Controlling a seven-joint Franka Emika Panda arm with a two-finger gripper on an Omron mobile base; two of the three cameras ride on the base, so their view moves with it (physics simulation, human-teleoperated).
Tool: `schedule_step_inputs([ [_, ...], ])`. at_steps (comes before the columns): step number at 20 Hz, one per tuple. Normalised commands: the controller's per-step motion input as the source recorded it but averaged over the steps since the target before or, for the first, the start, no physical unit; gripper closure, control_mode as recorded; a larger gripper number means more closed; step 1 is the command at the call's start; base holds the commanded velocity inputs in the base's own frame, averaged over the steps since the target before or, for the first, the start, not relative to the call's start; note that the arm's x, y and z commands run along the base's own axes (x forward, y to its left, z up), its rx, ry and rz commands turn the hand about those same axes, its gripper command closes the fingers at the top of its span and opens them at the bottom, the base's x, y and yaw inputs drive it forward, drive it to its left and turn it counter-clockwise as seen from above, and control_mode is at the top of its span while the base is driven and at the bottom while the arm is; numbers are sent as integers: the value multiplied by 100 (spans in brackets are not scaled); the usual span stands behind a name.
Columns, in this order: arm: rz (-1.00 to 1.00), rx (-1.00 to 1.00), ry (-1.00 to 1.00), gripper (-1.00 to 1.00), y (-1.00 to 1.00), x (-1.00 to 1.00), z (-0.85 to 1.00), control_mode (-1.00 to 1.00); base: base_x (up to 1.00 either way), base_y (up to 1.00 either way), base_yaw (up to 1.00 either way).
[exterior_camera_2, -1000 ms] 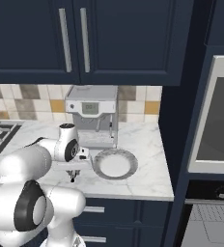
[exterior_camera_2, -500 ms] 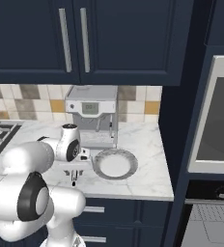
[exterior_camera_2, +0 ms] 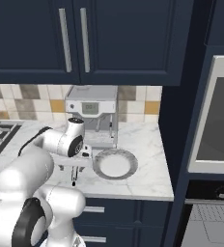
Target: Pick up the tongs from the counter and place them near the plate next to the oven.
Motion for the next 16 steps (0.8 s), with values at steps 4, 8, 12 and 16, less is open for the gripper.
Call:
schedule_step_inputs([
  [4,0,11,-13,-100,0,-35,62,-100,0,0,0],
  [8,0,7,-13,-100,0,-31,69,-100,0,0,0],
  [12,0,5,-12,-100,0,-32,68,-100,0,0,0],
  [16,-1,4,-11,-100,0,-36,66,-100,0,0,0],
])
